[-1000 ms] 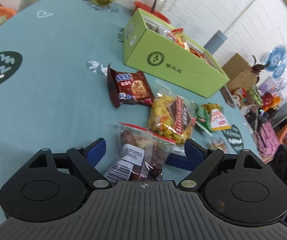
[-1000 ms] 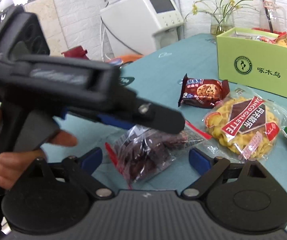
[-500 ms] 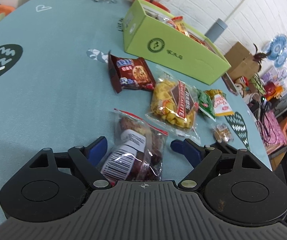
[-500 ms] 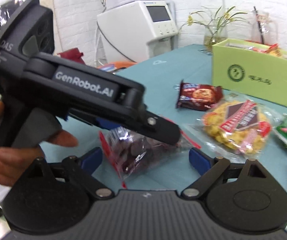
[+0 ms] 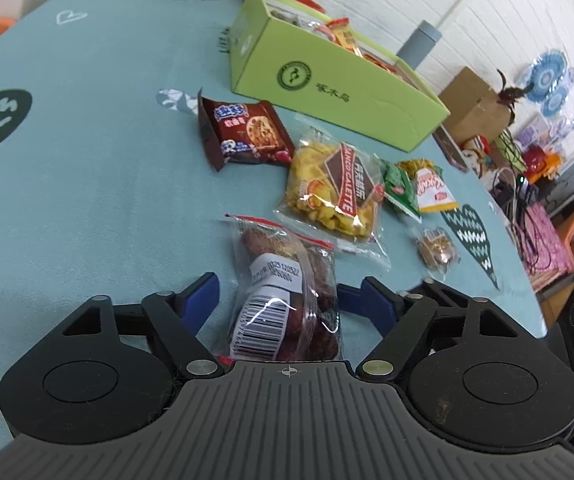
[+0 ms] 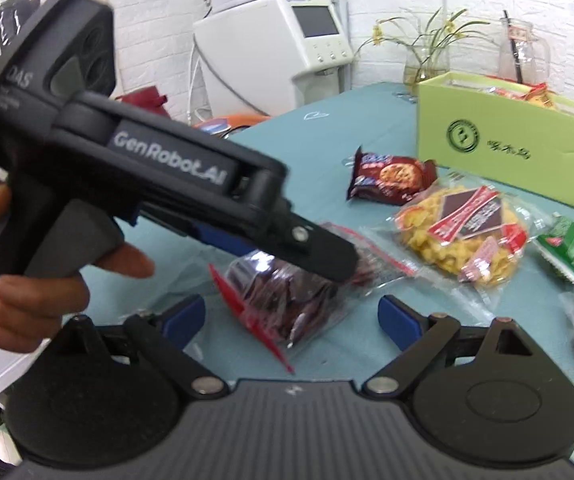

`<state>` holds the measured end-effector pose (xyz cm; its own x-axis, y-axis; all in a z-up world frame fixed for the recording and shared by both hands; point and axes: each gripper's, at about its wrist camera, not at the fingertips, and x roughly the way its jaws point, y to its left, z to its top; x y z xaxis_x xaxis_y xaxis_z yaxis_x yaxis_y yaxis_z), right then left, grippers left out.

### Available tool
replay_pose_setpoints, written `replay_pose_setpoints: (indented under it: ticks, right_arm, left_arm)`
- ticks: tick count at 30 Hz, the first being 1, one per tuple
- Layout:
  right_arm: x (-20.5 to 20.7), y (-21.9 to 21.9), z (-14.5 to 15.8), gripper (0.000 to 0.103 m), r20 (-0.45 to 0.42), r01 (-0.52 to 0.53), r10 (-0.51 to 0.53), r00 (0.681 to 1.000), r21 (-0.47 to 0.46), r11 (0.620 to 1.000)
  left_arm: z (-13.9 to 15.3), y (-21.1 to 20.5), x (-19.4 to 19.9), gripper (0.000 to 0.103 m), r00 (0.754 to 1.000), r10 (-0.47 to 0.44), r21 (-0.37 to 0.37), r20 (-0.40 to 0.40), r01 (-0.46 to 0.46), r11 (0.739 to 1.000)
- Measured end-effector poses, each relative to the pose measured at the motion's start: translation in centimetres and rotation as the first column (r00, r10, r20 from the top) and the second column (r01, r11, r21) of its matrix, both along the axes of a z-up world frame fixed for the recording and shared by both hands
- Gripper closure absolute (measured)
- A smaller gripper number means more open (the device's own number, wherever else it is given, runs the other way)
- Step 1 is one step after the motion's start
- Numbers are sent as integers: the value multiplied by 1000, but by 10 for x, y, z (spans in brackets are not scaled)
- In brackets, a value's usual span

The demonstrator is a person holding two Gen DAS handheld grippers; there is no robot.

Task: Organize snacks
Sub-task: 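Move the left gripper to the red-wrapped dried fruit bag and grasp it, then carry the dried fruit bag into the green box and release it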

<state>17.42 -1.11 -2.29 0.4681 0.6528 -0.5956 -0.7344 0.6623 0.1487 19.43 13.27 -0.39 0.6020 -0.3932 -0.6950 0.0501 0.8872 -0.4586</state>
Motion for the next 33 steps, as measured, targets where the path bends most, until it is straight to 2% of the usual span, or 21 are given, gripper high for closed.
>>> replay_pose_setpoints:
  ticks: [1,2,5,9,13,17,21,24,26,27,29,32,33]
  right_arm:
    - [-1,3,-1,20,14,-12,12,1000,-3,1000]
    - [-2,5,-1,25,28,-25,25,999,-10,1000]
    - [0,5,4,28,38,-46,46,998,-7,999]
    - [9,2,28,27,124,-40,38,992,16,999]
    - [42,0,50,27,203,-8,4,979,19,1000]
    - [91,0,69,27,245,25,-28,969,13,1000]
    - [151,8,86,27,267,40,-35,963,-11,999]
    - [193,21,86,27,275,36,-19,961,-55,998]
    - [217,27,81,27,259,30,-11,966,-67,997]
    - [226,28,78,27,247,34,-16,969,-71,997]
    - [231,23,76,25,249,51,-31,968,-72,996]
    - [211,5,81,9,297,77,-64,953,-31,997]
    - [200,-3,82,10,307,86,-77,949,-17,996]
  left_arm:
    - [0,-3,-1,67,1000,-2,19,-2,2,1000]
    - [2,-4,-2,70,1000,12,46,3,-12,999]
    - [12,-1,-2,71,999,31,31,29,-31,999]
    - [44,-1,16,70,993,37,8,115,-39,999]
    - [75,-7,60,69,982,25,30,189,-32,999]
    - [104,-13,118,69,965,2,56,263,-17,998]
    - [111,-9,179,68,959,23,73,281,-45,996]
    - [102,-2,219,64,963,46,78,266,-69,994]
    - [93,2,238,55,967,52,85,249,-75,994]
    - [90,3,242,48,970,58,94,238,-83,992]
    - [91,8,235,42,964,63,104,258,-93,990]
    - [98,13,209,29,942,89,112,322,-131,985]
    - [100,13,200,28,937,90,109,337,-134,985]
